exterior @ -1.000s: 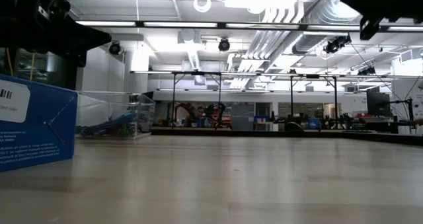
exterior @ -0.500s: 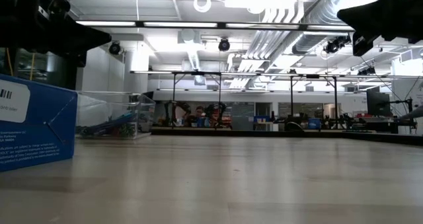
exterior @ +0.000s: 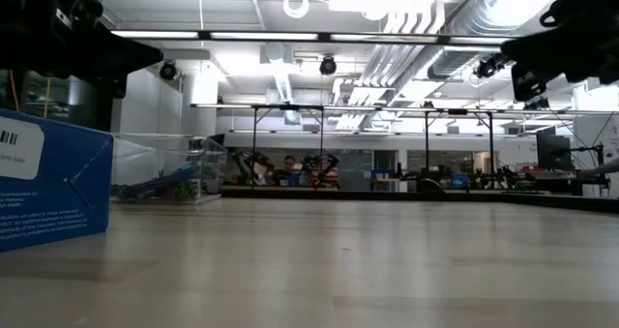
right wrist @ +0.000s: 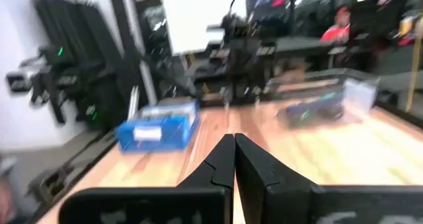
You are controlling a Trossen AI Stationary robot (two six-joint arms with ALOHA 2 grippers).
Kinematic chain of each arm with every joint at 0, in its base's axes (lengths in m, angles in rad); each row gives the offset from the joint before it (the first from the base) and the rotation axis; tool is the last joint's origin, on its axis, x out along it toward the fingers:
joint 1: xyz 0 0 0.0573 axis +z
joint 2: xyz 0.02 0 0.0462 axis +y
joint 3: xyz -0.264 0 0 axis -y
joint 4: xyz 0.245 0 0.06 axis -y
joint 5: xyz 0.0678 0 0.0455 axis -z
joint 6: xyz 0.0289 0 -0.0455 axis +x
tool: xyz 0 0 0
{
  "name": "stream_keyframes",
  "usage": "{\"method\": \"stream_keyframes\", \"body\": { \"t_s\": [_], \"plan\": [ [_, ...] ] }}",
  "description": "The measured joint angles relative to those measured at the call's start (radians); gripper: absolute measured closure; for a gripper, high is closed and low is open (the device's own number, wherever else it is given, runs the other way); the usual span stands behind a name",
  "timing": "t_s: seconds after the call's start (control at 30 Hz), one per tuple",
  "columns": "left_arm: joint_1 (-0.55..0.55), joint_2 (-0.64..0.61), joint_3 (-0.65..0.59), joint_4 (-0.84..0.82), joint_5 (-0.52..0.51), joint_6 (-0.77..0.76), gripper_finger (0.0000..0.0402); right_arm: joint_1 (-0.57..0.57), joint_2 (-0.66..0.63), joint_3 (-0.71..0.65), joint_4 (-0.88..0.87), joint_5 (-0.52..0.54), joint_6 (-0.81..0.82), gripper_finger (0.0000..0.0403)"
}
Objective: Pick and place USB-C Cables
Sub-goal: Return to Home Position
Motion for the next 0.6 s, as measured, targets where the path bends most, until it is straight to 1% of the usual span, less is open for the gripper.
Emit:
{"method": "stream_keyframes", "body": {
  "t_s": [0.07, 0.13, 0.23, 0.33, 0.4, 0.6],
  "plan": [
    [0.000, 0.000, 0.000, 0.000, 0.000, 0.001, 0.0401, 0.000, 0.000, 0.000, -0.046, -0.025, -0.003, 0.0403],
    [0.000, 0.000, 0.000, 0.000, 0.000, 0.000, 0.0401, 0.000, 0.002, 0.001, -0.054, -0.039, -0.015, 0.0403],
    [0.000, 0.000, 0.000, 0.000, 0.000, 0.001, 0.0401, 0.000, 0.001, 0.001, -0.054, -0.038, -0.038, 0.0403],
    [0.000, 0.000, 0.000, 0.000, 0.000, 0.001, 0.0401, 0.000, 0.002, 0.001, -0.055, -0.036, -0.116, 0.0403],
    [0.000, 0.000, 0.000, 0.000, 0.000, 0.000, 0.0401, 0.000, 0.002, 0.001, -0.055, -0.036, -0.131, 0.0403],
    [0.000, 0.000, 0.000, 0.000, 0.000, 0.001, 0.0401, 0.000, 0.002, 0.002, -0.057, -0.036, 0.001, 0.0403]
  ]
}}
